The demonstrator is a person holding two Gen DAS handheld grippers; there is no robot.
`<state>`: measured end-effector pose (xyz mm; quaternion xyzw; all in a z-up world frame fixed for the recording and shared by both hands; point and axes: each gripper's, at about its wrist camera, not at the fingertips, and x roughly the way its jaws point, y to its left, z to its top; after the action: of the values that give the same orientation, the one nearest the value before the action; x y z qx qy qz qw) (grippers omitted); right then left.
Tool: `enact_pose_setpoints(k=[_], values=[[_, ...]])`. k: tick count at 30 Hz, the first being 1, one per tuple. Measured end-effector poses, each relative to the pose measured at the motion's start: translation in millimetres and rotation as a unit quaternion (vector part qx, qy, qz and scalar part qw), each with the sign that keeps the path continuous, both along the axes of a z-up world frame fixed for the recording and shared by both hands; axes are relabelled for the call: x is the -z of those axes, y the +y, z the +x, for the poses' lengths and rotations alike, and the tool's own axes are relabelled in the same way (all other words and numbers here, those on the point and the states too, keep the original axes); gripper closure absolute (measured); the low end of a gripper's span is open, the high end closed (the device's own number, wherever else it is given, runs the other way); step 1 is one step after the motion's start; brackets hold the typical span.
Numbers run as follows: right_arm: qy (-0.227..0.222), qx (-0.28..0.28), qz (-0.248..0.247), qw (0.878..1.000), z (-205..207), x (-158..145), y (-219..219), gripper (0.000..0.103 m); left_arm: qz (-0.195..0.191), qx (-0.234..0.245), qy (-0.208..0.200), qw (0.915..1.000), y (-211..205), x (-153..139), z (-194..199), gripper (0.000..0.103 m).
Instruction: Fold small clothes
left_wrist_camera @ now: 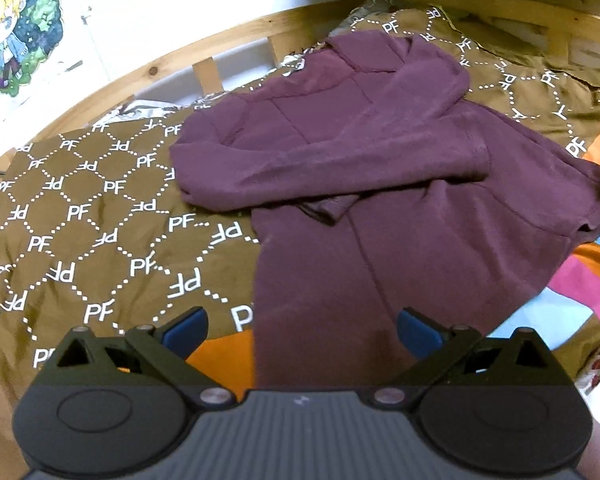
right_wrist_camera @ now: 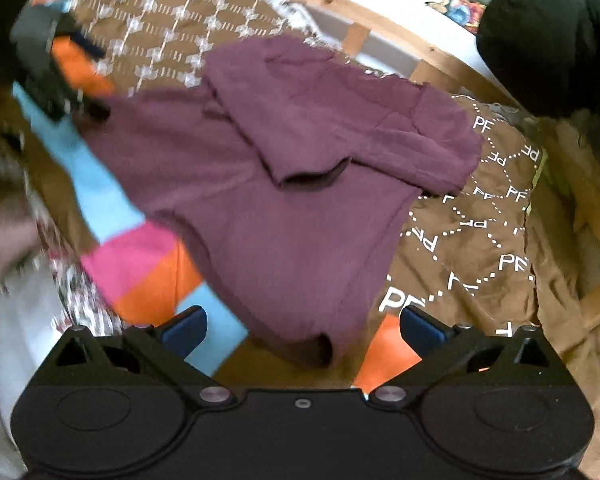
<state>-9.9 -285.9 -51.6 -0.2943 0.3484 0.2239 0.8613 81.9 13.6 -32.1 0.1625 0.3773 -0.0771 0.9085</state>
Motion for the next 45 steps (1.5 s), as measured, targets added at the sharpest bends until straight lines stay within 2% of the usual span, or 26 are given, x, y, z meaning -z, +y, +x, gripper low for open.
enact_pose_setpoints(k=[4,8,11,15,17,19,21,23,24,25,26,29,32,34,37,38,40,41,43,45], values=[[0.006,0.025,-0.062,0.998,7,26,7,0.001,-0.003,0.013,0.005,0.9999,-5,0,-4,0.0],[-0.001,0.054,-0.047,0.997,19,33,5,0.001,-0.003,0.022,0.011,0.9997,-11,1,-9,0.0],[-0.038,0.059,-0.057,0.996,20,35,7,0.001,-0.004,0.037,0.018,0.9992,-19,2,-11,0.0],[-0.088,0.034,-0.074,0.993,17,40,11,0.002,-0.006,0.059,0.022,0.998,-30,2,-15,0.0],[-0.101,0.015,-0.061,0.993,13,40,11,0.011,-0.006,0.068,0.026,0.9973,-34,3,-14,0.0],[-0.097,0.005,-0.043,0.994,12,38,12,0.016,-0.007,0.075,0.029,0.9967,-40,3,-14,0.0],[-0.095,-0.005,-0.033,0.995,13,37,12,0.027,-0.008,0.083,0.027,0.9961,-43,2,-15,0.0],[-0.09,-0.01,-0.016,0.996,15,36,12,0.048,-0.012,0.095,0.025,0.9951,-47,0,-16,0.0],[-0.08,-0.01,-0.004,0.997,16,34,13,0.055,-0.014,0.101,0.024,0.9945,-49,0,-17,0.0],[-0.07,-0.008,0.01,0.997,19,32,12,0.07,-0.018,0.108,0.024,0.9938,-51,-1,-17,0.0],[-0.056,0.001,0.035,0.998,23,29,10,0.08,-0.023,0.115,0.023,0.9929,-53,-2,-17,0.0],[-0.025,0.033,0.107,0.993,35,19,3,0.094,-0.048,0.124,0.021,0.9909,-66,-5,-15,0.0],[-0.015,0.06,0.169,0.984,46,7,-5,0.097,-0.066,0.14,0.024,0.9877,-82,-4,-9,0.0],[-0.013,0.068,0.201,0.977,50,-1,-10,0.097,-0.034,0.143,0.02,0.989,-96,3,-6,0.0],[-0.01,0.082,0.247,0.966,57,-10,-22,0.097,0.067,0.103,-0.006,0.9924,-112,19,-1,0.002],[-0.011,0.089,0.258,0.962,58,-11,-25,0.097,0.082,0.092,-0.008,0.9923,-111,22,1,0.004],[-0.009,0.102,0.273,0.957,57,-11,-32,0.097,0.088,0.069,-0.011,0.9937,-102,22,4,0.005],[-0.006,0.107,0.278,0.955,56,-10,-35,0.097,0.093,0.055,-0.017,0.994,-96,21,5,0.008],[-0.004,0.111,0.279,0.954,54,-10,-39,0.097,0.127,0.029,-0.042,0.9906,-86,21,4,0.013],[-0.003,0.109,0.276,0.955,50,-9,-39,0.097,0.158,0.009,-0.056,0.9859,-76,25,0,0.023]])
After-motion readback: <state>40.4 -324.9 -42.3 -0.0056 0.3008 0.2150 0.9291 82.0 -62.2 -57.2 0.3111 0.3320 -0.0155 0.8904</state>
